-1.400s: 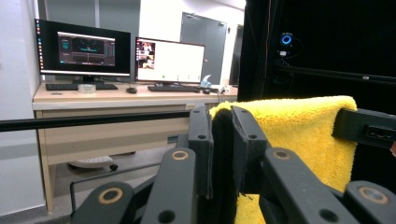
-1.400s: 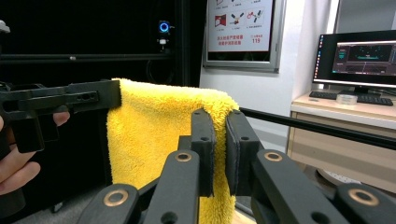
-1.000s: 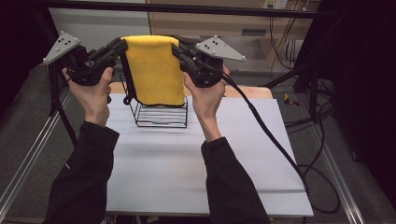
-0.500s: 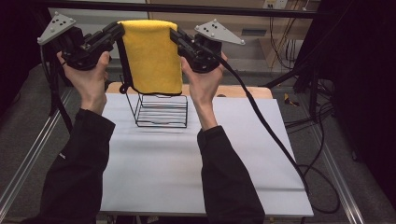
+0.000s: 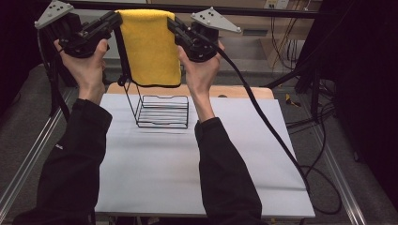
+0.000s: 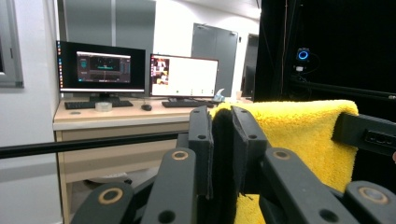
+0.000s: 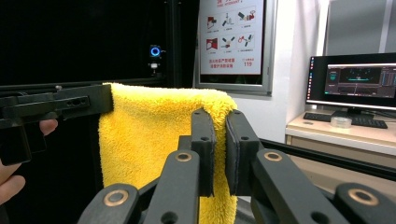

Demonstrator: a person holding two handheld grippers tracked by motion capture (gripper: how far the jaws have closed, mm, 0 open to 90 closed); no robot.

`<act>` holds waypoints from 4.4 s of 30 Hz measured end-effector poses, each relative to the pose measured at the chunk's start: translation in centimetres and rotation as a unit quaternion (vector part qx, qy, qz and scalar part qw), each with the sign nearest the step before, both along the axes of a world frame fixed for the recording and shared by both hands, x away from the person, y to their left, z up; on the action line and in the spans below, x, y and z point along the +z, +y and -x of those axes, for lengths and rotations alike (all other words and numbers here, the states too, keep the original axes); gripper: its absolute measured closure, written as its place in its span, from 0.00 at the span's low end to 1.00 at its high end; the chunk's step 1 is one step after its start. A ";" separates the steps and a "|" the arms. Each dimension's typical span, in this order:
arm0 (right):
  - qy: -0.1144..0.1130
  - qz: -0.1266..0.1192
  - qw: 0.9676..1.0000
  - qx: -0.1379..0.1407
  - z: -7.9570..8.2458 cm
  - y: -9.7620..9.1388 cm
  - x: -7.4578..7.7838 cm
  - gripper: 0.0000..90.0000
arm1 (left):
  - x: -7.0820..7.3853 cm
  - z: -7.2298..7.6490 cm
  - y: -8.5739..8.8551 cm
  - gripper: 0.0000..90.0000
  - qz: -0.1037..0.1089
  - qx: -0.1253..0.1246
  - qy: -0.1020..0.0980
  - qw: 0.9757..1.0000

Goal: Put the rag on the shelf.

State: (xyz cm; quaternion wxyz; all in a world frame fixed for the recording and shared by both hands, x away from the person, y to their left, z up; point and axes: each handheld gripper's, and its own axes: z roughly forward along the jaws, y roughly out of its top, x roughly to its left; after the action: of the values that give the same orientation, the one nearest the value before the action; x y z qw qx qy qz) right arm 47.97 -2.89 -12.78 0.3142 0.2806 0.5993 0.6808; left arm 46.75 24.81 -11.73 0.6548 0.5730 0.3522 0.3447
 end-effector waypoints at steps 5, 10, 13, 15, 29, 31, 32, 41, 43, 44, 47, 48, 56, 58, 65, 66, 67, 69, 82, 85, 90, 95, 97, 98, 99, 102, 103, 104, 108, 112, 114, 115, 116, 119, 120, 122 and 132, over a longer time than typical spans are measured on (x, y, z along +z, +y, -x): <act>0.000 -0.004 1.000 -0.001 -0.8 0.2 0.3 0.93 | 0.4 -0.7 -0.1 0.88 -0.004 0.004 -0.001 1.000; -0.002 -0.004 1.000 -0.006 -1.5 0.2 0.6 0.93 | 0.8 -1.6 -0.2 0.88 -0.012 0.010 0.001 1.000; -0.009 0.006 1.000 -0.010 -1.7 0.3 0.9 0.93 | 0.9 -2.1 -0.1 0.88 -0.008 0.009 -0.001 1.000; -0.010 0.005 1.000 -0.009 -1.9 0.4 1.0 0.93 | 0.9 -2.4 -0.1 0.88 -0.007 0.012 -0.003 1.000; -0.005 0.020 1.000 -0.014 -4.4 1.4 1.3 0.93 | 1.1 -4.9 0.4 0.88 -0.022 0.031 0.003 0.999; -0.004 0.029 0.999 -0.015 -4.7 1.5 1.0 0.93 | 0.6 -5.3 0.5 0.88 -0.022 0.030 0.009 0.999; -0.003 0.032 0.999 -0.015 -4.8 1.6 0.8 0.93 | 0.4 -5.5 0.5 0.88 -0.022 0.029 0.012 0.999; 0.015 0.043 0.999 -0.010 -5.3 1.4 -0.9 0.93 | -1.5 -6.0 0.6 0.88 -0.035 0.021 0.022 0.999; 0.022 0.047 0.999 -0.010 -5.3 1.4 -1.4 0.93 | -1.9 -5.9 0.6 0.88 -0.042 0.019 0.024 0.999; 0.024 0.051 0.998 -0.010 -5.3 1.3 -1.6 0.93 | -2.2 -5.8 0.6 0.88 -0.046 0.019 0.026 0.998; 0.031 0.053 0.998 -0.004 -5.1 1.2 -2.4 0.93 | -3.2 -5.5 0.7 0.88 -0.044 0.012 0.029 0.999; 0.032 0.054 0.998 -0.003 -5.0 1.2 -2.6 0.93 | -3.5 -5.4 0.8 0.88 -0.046 0.010 0.029 0.998; 0.043 0.069 0.997 0.000 -4.2 0.7 -4.3 0.93 | -5.9 -3.9 1.1 0.88 -0.058 -0.012 0.032 0.998; 0.045 0.071 0.996 0.002 -3.9 0.7 -4.6 0.93 | -6.2 -3.6 1.1 0.88 -0.061 -0.013 0.035 0.997; 0.048 0.071 0.996 0.005 -3.3 0.7 -5.7 0.93 | -7.0 -2.8 1.3 0.88 -0.067 -0.016 0.038 0.997; 0.050 0.069 0.996 0.005 -3.3 0.7 -5.8 0.93 | -7.0 -2.8 1.2 0.88 -0.069 -0.015 0.040 0.997; 0.052 0.068 0.996 0.006 -3.3 0.7 -6.0 0.93 | -7.1 -2.7 1.2 0.88 -0.070 -0.016 0.041 0.997; 0.053 0.067 0.996 0.006 -3.2 0.7 -6.3 0.93 | -7.2 -2.7 1.2 0.88 -0.071 -0.017 0.042 0.996; 0.054 0.070 0.996 0.009 -2.8 0.2 -7.5 0.92 | -8.3 -2.1 1.0 0.88 -0.076 -0.025 0.042 0.996; 0.047 0.075 0.996 0.010 -2.4 0.3 -7.6 0.92 | -8.4 -1.8 1.2 0.88 -0.077 -0.026 0.041 0.996; 0.040 0.079 0.996 0.012 -2.0 0.4 -7.7 0.92 | -8.5 -1.2 1.4 0.88 -0.079 -0.030 0.038 0.996; 0.035 0.084 0.996 0.014 -1.3 0.5 -8.1 0.92 | -9.1 -0.6 1.6 0.88 -0.078 -0.038 0.038 0.996; 0.034 0.084 0.996 0.015 -1.1 0.5 -8.3 0.92 | -9.3 -0.5 1.7 0.88 -0.077 -0.040 0.040 0.995; 0.032 0.087 0.996 0.015 -1.1 0.5 -8.3 0.92 | -9.3 -0.4 1.7 0.88 -0.077 -0.041 0.041 0.995; 0.032 0.088 0.995 0.014 -0.9 0.5 -8.4 0.92 | -9.4 -0.3 1.7 0.88 -0.079 -0.042 0.041 0.995; 0.026 0.095 0.995 0.016 -0.4 0.5 -8.6 0.92 | -9.7 0.2 1.8 0.88 -0.083 -0.049 0.042 0.994; 0.025 0.095 0.995 0.017 -0.3 0.5 -8.7 0.92 | -9.8 0.4 1.8 0.88 -0.084 -0.050 0.043 0.994; 0.025 0.096 0.995 0.018 -0.2 0.5 -8.8 0.92 | -9.9 0.5 1.8 0.88 -0.086 -0.051 0.044 0.994; 0.026 0.104 0.994 0.020 0.4 0.6 -9.1 0.92 | -10.3 1.1 1.8 0.87 -0.095 -0.049 0.048 0.993; 0.027 0.120 0.992 0.021 0.9 0.7 -9.3 0.92 | -10.9 1.5 1.8 0.87 -0.105 -0.051 0.054 0.992; 0.031 0.124 0.991 0.025 1.1 0.7 -9.5 0.92 | -11.2 1.8 1.9 0.87 -0.107 -0.051 0.059 0.991; 0.034 0.126 0.991 0.027 1.2 0.7 -9.6 0.92 | -11.5 1.8 1.9 0.87 -0.107 -0.052 0.062 0.991; 0.037 0.128 0.991 0.029 1.3 0.7 -9.8 0.92 | -11.6 1.9 1.9 0.87 -0.108 -0.052 0.065 0.991; 0.047 0.133 0.989 0.033 1.4 0.6 -10.2 0.91 | -12.2 2.2 1.8 0.87 -0.119 -0.052 0.071 0.989; 0.050 0.135 0.989 0.034 1.5 0.6 -10.3 0.91 | -12.4 2.2 1.8 0.87 -0.121 -0.052 0.072 0.989; 0.054 0.141 0.988 0.038 1.6 0.5 -10.6 0.91 | -12.8 2.4 1.8 0.86 -0.124 -0.053 0.075 0.988; 0.082 0.169 0.981 0.057 1.9 0.1 -11.9 0.88 | -14.7 2.6 1.7 0.84 -0.128 -0.057 0.102 0.985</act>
State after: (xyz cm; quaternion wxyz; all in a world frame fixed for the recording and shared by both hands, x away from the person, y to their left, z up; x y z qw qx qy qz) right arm 46.10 -2.80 -24.70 0.2675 0.2434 0.7444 0.5613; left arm 44.12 26.55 -26.40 0.5550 0.7036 0.3367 0.2889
